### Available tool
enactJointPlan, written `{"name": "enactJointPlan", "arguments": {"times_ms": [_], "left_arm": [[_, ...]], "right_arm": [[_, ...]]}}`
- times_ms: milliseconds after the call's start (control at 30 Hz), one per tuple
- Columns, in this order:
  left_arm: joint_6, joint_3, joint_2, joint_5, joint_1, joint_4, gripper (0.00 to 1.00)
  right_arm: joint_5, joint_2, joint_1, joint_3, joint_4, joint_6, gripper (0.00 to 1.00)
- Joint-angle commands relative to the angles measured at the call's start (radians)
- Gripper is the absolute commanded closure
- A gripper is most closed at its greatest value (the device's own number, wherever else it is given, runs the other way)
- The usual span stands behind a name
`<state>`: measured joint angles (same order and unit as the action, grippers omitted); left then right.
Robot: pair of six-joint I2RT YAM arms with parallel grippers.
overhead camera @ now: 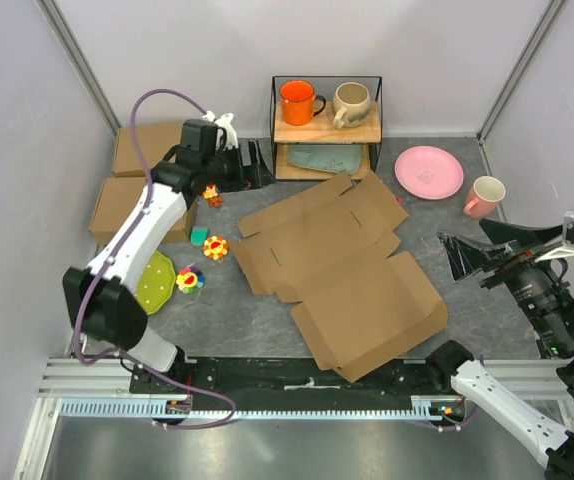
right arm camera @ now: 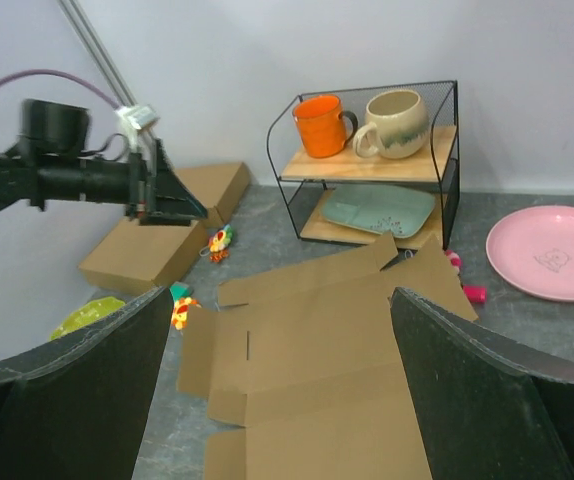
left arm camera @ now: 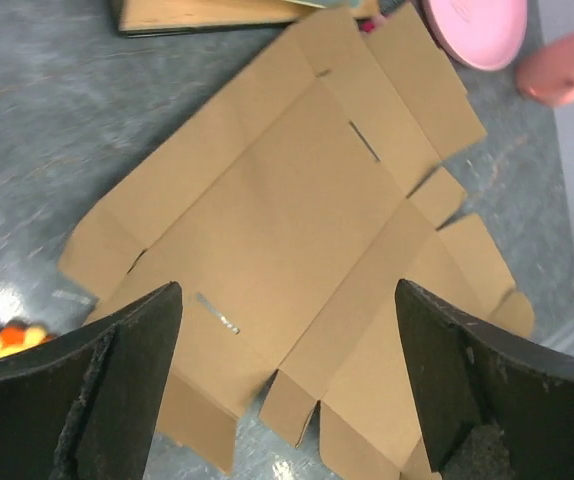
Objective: Fold the paper box
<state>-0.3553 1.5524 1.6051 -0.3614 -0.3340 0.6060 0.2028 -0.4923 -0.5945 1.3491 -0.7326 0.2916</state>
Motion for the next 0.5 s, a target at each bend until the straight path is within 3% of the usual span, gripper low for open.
{"name": "enactJointPlan", "arguments": {"times_ms": [0, 167, 267, 367, 467], "left_arm": [[-0.207, -0.244, -0.258, 0.297, -0.014, -0.221, 0.04], [-0.561, -0.636, -0.569, 0.467, -0.078, -0.299, 0.01], [-0.649, -0.878, -0.731, 0.542, -0.158, -0.417, 0.01], [-0.704, -1.054, -0.804, 0.578, -0.189, -0.531, 0.01], [-0.725, -1.121, -0.743, 0.535, -0.189, -0.569, 0.01]], "right_arm": [[-0.014, 0.008, -0.005, -0.083, 0.056, 0.012, 0.02], [-0.045, -0.002, -0.004, -0.175, 0.133, 0.043, 0.02], [-0.062, -0.028, -0.004, -0.206, 0.160, 0.058, 0.02], [-0.095, -0.051, -0.004, -0.235, 0.188, 0.073, 0.02], [-0.118, -0.068, -0.004, -0.269, 0.219, 0.095, 0.02]]}}
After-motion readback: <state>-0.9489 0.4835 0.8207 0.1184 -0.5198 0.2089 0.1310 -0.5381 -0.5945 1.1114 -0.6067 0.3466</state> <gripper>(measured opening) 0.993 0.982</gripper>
